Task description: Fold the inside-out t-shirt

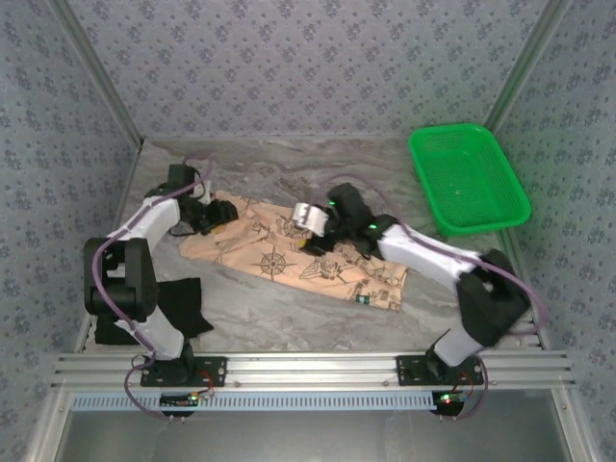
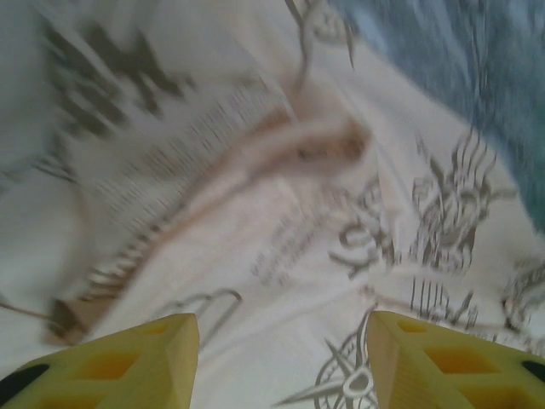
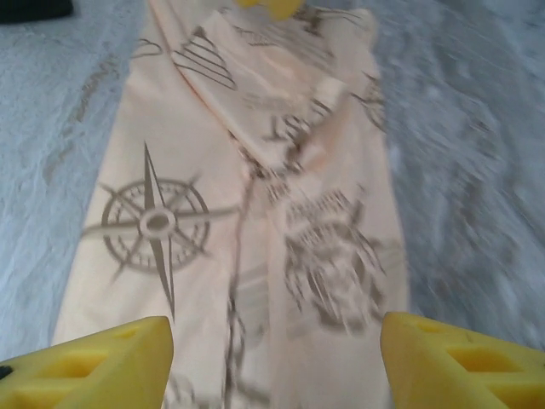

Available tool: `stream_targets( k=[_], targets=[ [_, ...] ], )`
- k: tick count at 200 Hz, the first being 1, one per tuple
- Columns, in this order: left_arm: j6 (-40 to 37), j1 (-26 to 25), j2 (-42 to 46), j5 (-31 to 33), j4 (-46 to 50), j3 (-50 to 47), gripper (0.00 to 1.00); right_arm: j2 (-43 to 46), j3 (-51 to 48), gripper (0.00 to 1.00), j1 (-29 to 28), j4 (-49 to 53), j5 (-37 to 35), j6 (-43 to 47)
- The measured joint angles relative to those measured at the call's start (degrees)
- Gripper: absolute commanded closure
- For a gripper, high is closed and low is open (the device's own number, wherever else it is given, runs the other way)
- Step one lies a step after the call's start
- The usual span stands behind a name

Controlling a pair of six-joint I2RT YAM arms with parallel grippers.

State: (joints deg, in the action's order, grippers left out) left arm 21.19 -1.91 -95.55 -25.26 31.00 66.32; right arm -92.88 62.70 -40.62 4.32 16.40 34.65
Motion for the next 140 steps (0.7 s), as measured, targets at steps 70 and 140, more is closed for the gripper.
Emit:
stream_targets(
  k=[70, 140],
  targets=[
    [3.32, 2.01, -12.74, 3.37, 2.16, 16.59, 0.46, -33.11, 33.18, 0.32, -3.19, -5.49, 1.01, -0.94],
    [1.01, 1.79, -23.71, 6.32, 6.69, 23.17, 0.51, -45.24, 51.39, 0.50, -3.15, 11.13, 5.88, -0.33]
  ],
)
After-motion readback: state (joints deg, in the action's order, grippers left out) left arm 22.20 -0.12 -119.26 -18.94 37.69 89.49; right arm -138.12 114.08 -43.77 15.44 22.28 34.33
